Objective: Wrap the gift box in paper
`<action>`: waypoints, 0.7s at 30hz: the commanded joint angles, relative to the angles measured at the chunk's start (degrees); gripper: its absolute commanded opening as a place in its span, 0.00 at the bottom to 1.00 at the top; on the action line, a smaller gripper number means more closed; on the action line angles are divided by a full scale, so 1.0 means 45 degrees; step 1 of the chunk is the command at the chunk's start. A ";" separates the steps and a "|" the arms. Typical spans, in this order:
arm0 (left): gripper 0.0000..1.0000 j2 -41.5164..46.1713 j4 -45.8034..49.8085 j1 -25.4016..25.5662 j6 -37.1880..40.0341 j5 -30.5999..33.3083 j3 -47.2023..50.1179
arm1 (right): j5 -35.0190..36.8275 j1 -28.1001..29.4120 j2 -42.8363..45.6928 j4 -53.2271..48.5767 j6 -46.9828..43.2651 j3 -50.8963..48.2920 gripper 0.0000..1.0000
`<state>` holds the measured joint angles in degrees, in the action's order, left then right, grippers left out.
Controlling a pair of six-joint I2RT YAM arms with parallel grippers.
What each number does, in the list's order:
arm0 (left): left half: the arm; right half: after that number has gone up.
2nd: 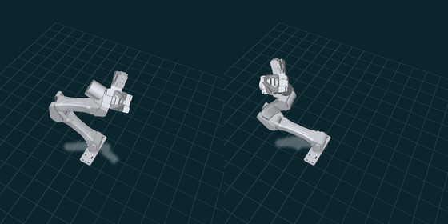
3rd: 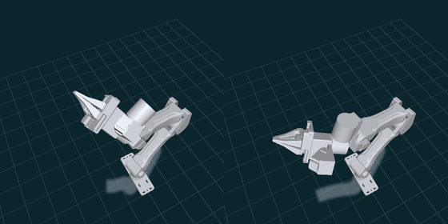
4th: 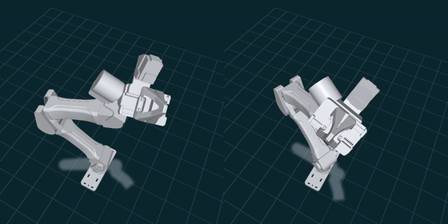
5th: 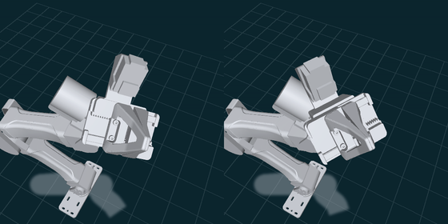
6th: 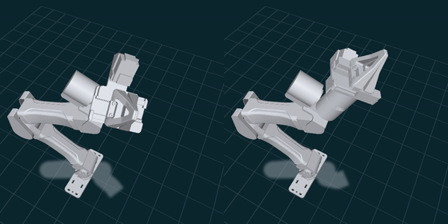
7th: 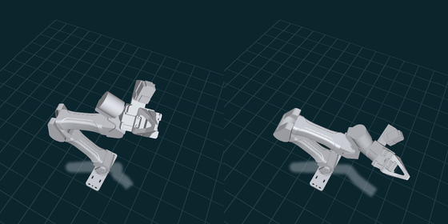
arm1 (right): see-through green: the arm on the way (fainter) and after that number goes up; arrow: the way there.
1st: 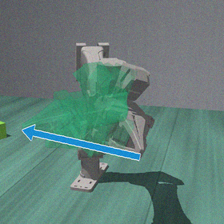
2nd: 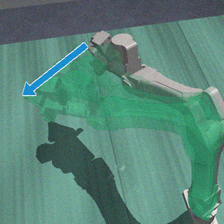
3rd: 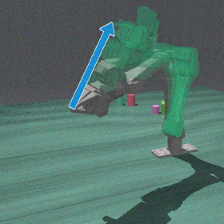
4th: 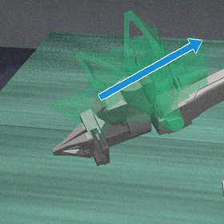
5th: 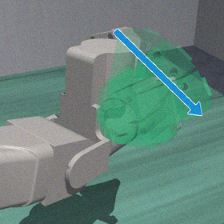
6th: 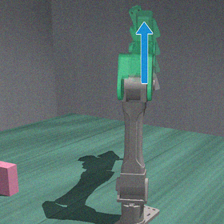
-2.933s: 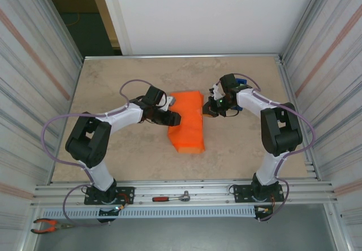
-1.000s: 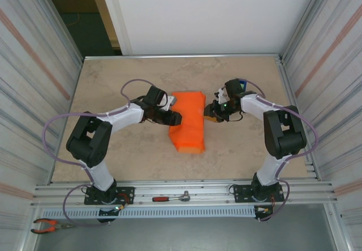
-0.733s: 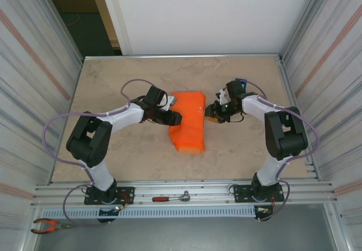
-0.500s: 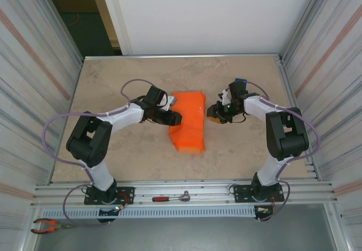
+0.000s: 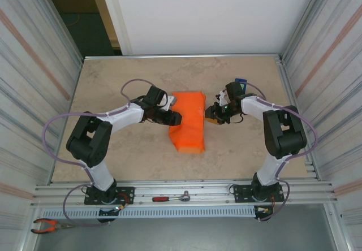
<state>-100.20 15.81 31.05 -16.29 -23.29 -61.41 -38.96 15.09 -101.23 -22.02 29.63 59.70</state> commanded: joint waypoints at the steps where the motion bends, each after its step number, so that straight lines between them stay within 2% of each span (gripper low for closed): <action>1: 0.57 -0.0999 0.1788 0.0344 0.0642 0.1258 0.0638 | -0.0362 0.0279 -0.0259 0.1038 0.0703 -0.0498 0.32; 4: 0.57 -0.0948 0.1759 0.0332 0.0613 0.1193 0.0638 | -0.0687 0.0313 -0.0166 0.1609 0.1125 -0.0887 0.32; 11: 0.58 -0.0603 0.1813 0.0344 0.0474 0.0925 0.0494 | -0.0217 0.0116 0.0147 0.1294 0.0879 -0.1430 0.31; 14: 0.59 -0.0239 0.1995 0.0224 0.0420 0.0625 0.0114 | 0.0334 -0.0124 0.0342 0.0740 0.0513 -0.1479 0.28; 21: 0.62 0.0564 0.2751 -0.0304 0.0496 -0.0271 -0.1188 | 0.0345 -0.0483 0.0511 0.0524 0.0443 -0.1512 0.24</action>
<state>-99.85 21.98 30.65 -16.21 -23.55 -64.45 -38.33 13.37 -99.92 -17.63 32.53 52.97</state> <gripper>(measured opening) 0.620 0.241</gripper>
